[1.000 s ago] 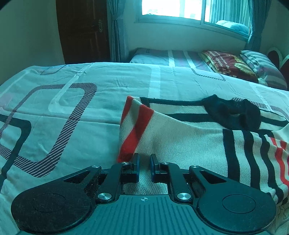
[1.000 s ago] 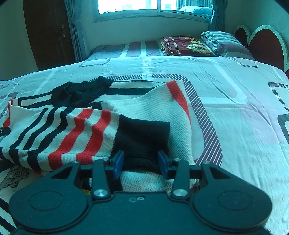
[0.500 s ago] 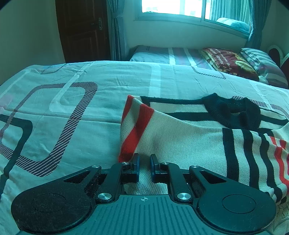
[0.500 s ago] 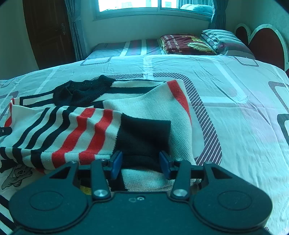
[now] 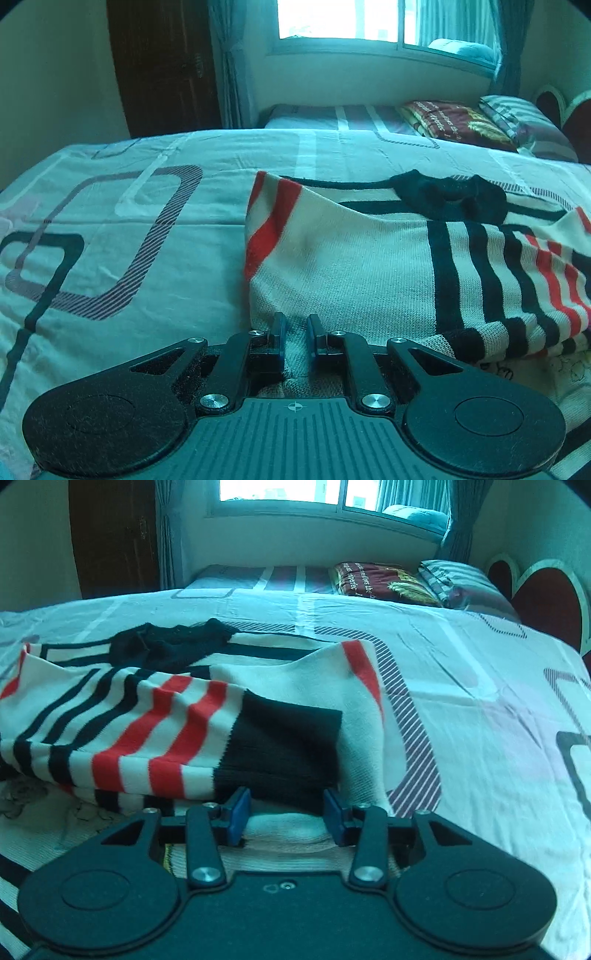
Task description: Fold small clothes
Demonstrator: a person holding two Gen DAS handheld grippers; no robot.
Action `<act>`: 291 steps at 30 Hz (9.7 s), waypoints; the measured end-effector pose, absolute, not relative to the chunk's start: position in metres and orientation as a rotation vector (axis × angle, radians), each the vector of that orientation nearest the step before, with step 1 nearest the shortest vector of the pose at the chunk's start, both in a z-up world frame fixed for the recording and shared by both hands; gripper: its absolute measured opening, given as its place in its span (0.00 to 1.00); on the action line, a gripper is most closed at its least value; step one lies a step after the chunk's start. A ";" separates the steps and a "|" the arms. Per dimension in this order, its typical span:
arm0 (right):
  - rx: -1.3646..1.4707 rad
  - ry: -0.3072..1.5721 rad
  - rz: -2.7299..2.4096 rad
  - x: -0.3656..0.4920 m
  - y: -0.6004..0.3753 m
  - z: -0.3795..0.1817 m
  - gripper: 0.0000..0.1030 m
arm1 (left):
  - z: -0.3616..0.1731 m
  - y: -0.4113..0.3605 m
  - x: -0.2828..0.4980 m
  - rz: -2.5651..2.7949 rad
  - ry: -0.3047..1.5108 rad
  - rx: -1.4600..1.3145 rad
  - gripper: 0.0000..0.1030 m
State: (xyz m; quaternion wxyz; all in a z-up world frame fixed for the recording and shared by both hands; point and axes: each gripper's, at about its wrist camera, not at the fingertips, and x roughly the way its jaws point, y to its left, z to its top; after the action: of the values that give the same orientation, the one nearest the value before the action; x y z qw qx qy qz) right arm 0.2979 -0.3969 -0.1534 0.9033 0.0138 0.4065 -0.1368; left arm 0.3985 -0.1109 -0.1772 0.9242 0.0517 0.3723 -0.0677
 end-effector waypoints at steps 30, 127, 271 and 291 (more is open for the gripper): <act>-0.008 0.849 -0.130 0.196 -0.374 -0.155 0.42 | -0.188 -0.094 0.287 -0.107 0.836 0.094 0.80; 0.366 0.889 -0.280 -0.006 -0.333 -0.147 0.14 | -0.181 -0.026 0.121 -0.482 0.912 -0.019 0.15; 0.112 0.690 -0.123 0.284 -0.321 -0.119 0.33 | -0.151 -0.158 0.370 -0.293 0.716 0.196 1.00; 0.085 0.735 -0.285 0.239 -0.366 -0.132 0.33 | -0.167 -0.111 0.356 -0.250 0.749 0.166 1.00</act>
State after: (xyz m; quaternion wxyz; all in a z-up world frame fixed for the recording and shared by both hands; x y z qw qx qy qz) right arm 0.2392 -0.3660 -0.1318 0.9225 0.0415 0.3578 -0.1386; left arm 0.3556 -0.1114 -0.1673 0.9197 0.0808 0.3646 -0.1215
